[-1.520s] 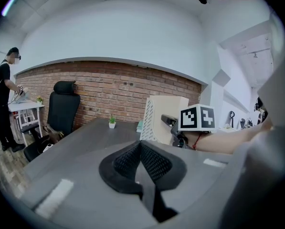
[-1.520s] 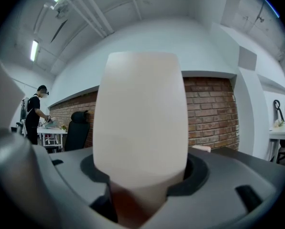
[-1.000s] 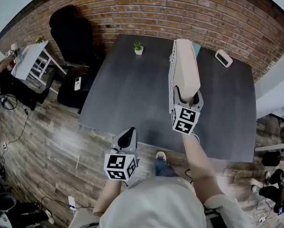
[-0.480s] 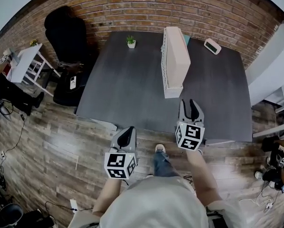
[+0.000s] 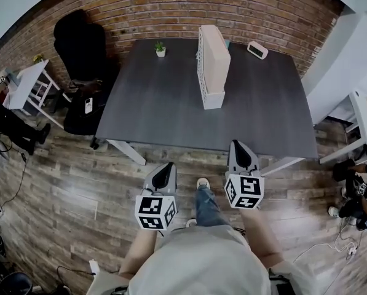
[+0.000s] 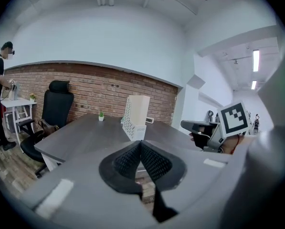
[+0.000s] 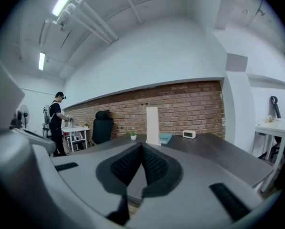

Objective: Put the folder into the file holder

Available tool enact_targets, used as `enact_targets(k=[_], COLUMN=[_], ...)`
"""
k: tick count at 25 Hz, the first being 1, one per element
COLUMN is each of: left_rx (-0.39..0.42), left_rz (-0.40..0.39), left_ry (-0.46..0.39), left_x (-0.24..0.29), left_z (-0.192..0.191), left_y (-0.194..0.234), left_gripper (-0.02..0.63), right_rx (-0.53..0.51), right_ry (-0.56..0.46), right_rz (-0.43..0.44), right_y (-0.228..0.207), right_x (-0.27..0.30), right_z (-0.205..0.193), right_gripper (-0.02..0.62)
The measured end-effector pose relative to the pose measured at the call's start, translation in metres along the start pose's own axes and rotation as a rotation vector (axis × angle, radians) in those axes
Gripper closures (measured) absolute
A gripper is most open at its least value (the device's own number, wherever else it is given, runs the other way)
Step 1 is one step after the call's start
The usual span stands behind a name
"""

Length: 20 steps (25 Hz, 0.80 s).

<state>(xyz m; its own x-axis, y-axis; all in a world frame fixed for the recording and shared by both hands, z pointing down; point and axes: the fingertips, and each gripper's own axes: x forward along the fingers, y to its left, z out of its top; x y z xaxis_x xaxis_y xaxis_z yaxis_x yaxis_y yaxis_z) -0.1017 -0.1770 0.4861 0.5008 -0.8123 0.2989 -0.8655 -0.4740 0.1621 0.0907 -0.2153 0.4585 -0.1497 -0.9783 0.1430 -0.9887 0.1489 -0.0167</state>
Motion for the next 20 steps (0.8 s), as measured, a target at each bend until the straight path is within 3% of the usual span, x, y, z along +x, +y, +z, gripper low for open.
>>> enact_targets(k=[7, 20], left_rx=[-0.006, -0.003], left_rz=[-0.014, -0.044], left_ry=[-0.011, -0.019], left_x=[-0.043, -0.085], left_z=[-0.019, -0.034], left_y=[-0.021, -0.043], left_gripper=[0.595, 0.595], right_rx=[-0.011, -0.007], right_ry=[-0.011, -0.012], right_rz=[0.099, 0.126], right_y=[0.034, 0.05], right_x=[-0.071, -0.138], right_z=[-0.001, -0.01], right_gripper=[0.592, 0.592])
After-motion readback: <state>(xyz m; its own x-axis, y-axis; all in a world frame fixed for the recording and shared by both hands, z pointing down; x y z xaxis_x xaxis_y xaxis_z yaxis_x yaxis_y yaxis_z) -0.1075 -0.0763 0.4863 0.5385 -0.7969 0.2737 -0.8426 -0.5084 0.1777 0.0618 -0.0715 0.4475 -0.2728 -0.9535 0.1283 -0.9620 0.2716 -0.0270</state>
